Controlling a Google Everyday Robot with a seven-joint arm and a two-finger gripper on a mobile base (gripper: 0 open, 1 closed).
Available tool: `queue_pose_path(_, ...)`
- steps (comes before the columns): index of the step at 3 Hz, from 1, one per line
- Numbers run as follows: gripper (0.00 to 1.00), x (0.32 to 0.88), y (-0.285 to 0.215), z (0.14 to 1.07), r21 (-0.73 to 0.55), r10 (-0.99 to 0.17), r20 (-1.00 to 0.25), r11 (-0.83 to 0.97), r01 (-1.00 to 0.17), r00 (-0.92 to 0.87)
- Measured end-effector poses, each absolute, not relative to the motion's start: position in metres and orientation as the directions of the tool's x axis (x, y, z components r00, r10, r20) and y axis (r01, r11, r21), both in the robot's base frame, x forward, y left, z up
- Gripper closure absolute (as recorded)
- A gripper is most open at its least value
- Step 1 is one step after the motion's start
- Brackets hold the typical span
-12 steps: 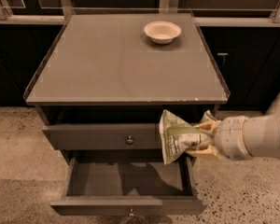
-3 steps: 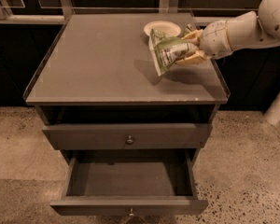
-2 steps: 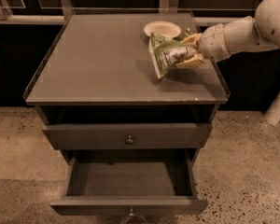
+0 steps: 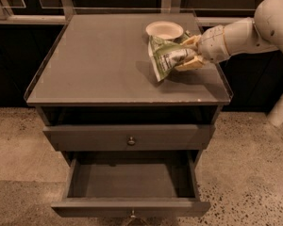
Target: Pick green jalapeno chip bag from middle drawer and place on counter
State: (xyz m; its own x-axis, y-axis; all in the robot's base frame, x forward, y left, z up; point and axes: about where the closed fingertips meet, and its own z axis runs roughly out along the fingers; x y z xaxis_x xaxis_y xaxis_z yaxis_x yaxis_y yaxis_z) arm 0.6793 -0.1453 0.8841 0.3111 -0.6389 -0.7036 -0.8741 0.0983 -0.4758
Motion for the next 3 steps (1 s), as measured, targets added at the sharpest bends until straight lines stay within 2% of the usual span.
queue_pose_path(2, 0.00, 0.6793, -0.1453, 0.8840, -0.476, -0.639, -0.704, 0.098, -0.874, 0.311)
queue_pose_path(3, 0.00, 0.6793, -0.1452, 0.8840, -0.476, -0.639, -0.704, 0.098, -0.874, 0.311)
